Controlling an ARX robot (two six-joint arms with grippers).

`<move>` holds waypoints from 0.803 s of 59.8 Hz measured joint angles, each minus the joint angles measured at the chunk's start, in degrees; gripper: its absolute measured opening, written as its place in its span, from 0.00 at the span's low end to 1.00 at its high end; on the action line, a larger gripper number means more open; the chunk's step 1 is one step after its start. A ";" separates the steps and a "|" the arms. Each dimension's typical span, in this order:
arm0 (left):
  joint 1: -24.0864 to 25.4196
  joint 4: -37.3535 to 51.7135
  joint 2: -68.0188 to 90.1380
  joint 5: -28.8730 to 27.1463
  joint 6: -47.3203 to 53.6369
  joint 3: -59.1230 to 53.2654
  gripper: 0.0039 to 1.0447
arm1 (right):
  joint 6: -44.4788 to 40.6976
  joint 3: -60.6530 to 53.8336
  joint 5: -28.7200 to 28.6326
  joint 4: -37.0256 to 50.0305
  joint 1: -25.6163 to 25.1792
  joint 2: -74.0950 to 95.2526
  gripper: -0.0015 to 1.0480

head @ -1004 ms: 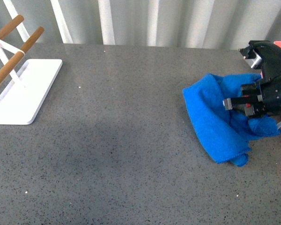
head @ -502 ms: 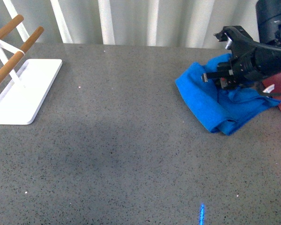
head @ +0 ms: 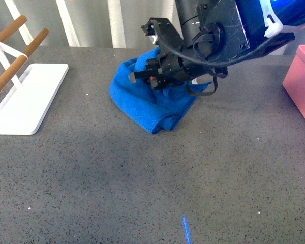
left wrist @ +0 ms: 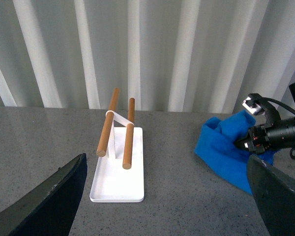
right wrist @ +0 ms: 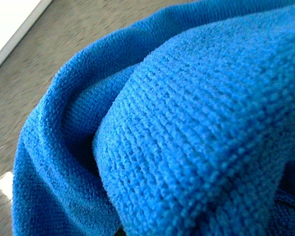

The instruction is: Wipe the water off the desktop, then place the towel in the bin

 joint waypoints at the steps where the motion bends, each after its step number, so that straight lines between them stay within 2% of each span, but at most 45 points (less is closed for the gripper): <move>1: 0.00 0.00 0.00 0.00 0.00 0.00 0.94 | 0.00 -0.90 -0.13 0.20 0.13 -0.46 0.04; 10: 0.00 0.00 0.00 0.00 0.00 0.00 0.94 | -0.83 -14.23 -0.81 2.32 0.44 -7.98 0.04; 25: 0.00 0.00 0.00 0.00 0.00 0.00 0.94 | -5.88 -36.46 -2.03 2.99 -4.11 -24.92 0.04; 37: 0.00 0.00 0.00 0.00 0.00 0.00 0.94 | -11.08 -48.83 -4.57 -0.50 -10.12 -41.68 0.04; 42: 0.00 0.00 0.00 0.00 0.00 0.00 0.94 | -13.07 -50.58 -5.07 -2.51 -13.14 -46.42 0.04; 48: 0.00 0.00 0.00 0.00 0.00 0.00 0.94 | -16.98 -51.23 -5.57 -6.08 -19.10 -51.45 0.04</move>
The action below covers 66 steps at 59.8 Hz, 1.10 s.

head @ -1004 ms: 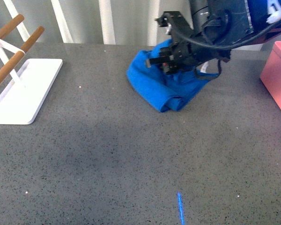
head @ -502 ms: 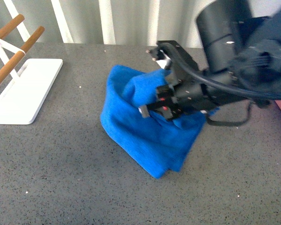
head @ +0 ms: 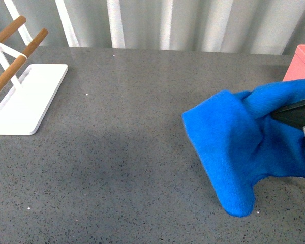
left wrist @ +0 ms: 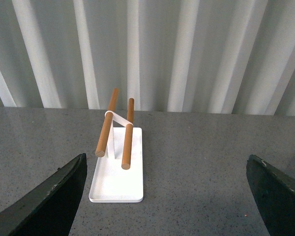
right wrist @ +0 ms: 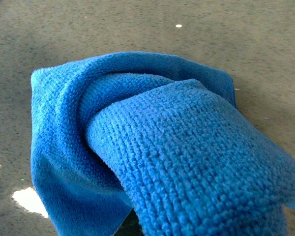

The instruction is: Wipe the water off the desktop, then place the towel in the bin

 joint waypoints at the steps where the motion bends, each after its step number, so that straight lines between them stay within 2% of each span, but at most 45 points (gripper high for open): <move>1: 0.00 0.00 0.00 0.00 0.00 0.00 0.94 | -0.63 0.00 0.00 -0.39 -0.76 -0.31 0.04; 23: 0.00 0.00 0.00 0.00 0.00 0.00 0.94 | -6.99 1.68 0.57 -2.01 -10.93 1.38 0.04; 34: 0.00 0.00 0.00 0.00 0.00 0.00 0.94 | -8.24 4.39 2.05 -1.09 -12.61 2.80 0.04; 54: 0.00 0.00 0.00 0.00 0.00 0.00 0.94 | -7.17 19.32 3.45 -3.89 -11.26 2.36 0.04; 60: 0.00 0.00 0.00 0.00 0.00 0.00 0.94 | -7.10 25.59 3.82 -5.92 -13.14 1.90 0.04; 66: 0.00 0.00 0.00 0.00 0.00 0.00 0.94 | -7.13 32.15 4.04 -8.85 -17.55 1.88 0.04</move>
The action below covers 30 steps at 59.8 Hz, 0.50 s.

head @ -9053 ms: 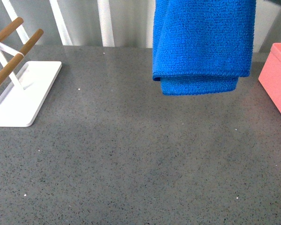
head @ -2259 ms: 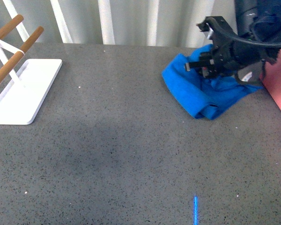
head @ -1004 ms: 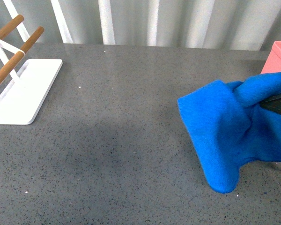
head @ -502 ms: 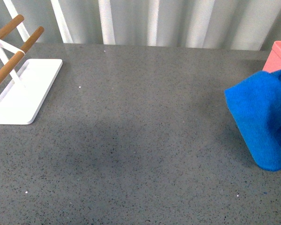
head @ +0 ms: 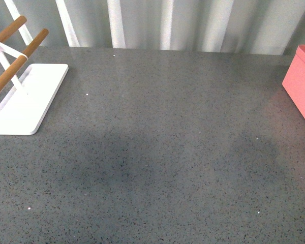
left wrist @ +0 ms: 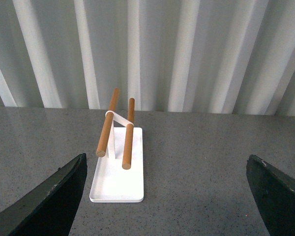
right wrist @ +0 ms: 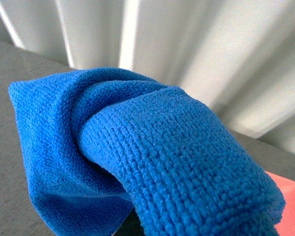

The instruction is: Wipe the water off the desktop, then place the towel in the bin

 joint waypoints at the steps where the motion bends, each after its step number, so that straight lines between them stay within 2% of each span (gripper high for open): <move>1: 0.00 0.00 0.00 0.00 0.00 0.00 0.94 | 0.02 0.70 0.00 -0.46 -0.83 0.00 0.04; 12: 0.00 0.00 0.00 0.00 0.00 0.00 0.94 | -0.50 0.94 -1.62 -2.60 -8.57 -0.96 0.04; 30: 0.00 0.00 0.00 0.00 0.00 0.00 0.94 | -3.04 -9.84 -7.28 -1.60 -19.30 -5.55 0.04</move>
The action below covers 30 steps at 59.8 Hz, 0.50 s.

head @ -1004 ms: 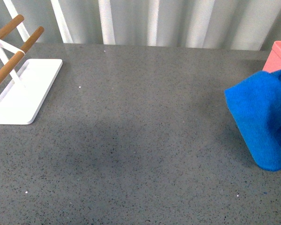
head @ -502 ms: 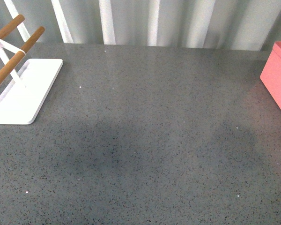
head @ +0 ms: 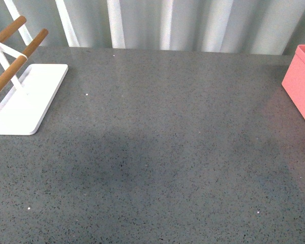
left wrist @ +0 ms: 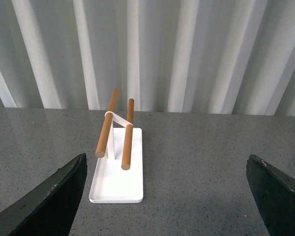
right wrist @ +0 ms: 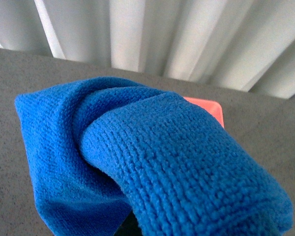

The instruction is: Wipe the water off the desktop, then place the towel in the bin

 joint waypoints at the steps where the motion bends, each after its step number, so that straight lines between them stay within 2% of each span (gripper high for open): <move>1: 0.00 0.00 0.00 0.00 0.00 0.00 0.94 | -0.07 -0.59 0.00 0.13 -0.52 0.07 0.04; 13: 0.00 0.00 0.00 0.00 0.00 0.00 0.94 | -0.33 -2.56 0.83 2.64 -3.21 4.98 0.04; 30: 0.00 0.00 0.00 0.00 0.00 0.00 0.94 | 1.07 1.42 3.91 5.16 -0.22 13.38 0.04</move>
